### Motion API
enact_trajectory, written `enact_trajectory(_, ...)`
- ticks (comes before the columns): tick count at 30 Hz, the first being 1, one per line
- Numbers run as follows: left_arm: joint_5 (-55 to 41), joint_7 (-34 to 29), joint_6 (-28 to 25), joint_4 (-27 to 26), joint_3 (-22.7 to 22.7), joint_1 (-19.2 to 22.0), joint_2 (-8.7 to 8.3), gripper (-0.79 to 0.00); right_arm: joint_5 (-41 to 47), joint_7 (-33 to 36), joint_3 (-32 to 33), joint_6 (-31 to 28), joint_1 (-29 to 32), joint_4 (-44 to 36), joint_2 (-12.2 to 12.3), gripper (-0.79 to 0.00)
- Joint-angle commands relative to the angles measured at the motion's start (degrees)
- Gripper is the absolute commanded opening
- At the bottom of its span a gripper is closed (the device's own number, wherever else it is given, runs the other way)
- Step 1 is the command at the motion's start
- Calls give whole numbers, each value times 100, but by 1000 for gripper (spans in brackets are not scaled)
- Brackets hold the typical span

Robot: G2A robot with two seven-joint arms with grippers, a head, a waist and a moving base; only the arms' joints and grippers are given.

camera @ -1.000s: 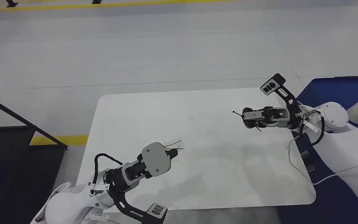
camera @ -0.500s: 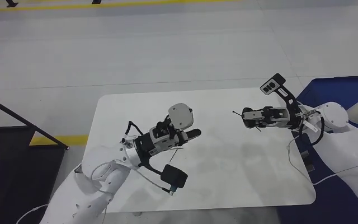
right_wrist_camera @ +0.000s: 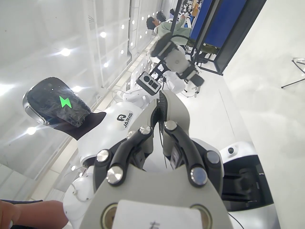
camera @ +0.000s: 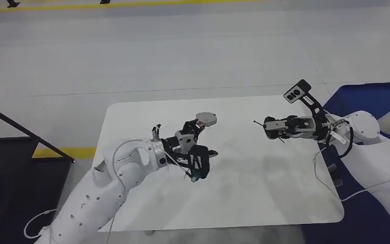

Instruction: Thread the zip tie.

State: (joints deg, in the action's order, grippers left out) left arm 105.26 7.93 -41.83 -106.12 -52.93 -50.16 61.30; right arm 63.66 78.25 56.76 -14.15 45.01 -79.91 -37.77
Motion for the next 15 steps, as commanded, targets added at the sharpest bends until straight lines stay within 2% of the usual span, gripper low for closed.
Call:
enact_trajectory(1,-1212,-1003,-1060,234,58,248,87,0,0,0,0,0,0,0,0,-785)
enact_trajectory(3,-2030,-1791,-955,467,95,295,159,0,0,0,0,0,0,0,0,-785)
enact_trajectory(10,-2030,-1791,-955,467,95,295,159,0,0,0,0,0,0,0,0,-785)
enact_trajectory(11,-2044,-1923,-1035,592,168,226,159,0,0,0,0,0,0,0,0,-785)
enact_trajectory(13,-2296,-2525,-1213,848,417,350,222,0,0,0,0,0,0,0,0,-785)
enact_trajectory(15,-2910,-3201,-1072,1254,682,529,339,0,0,0,0,0,0,0,0,-785)
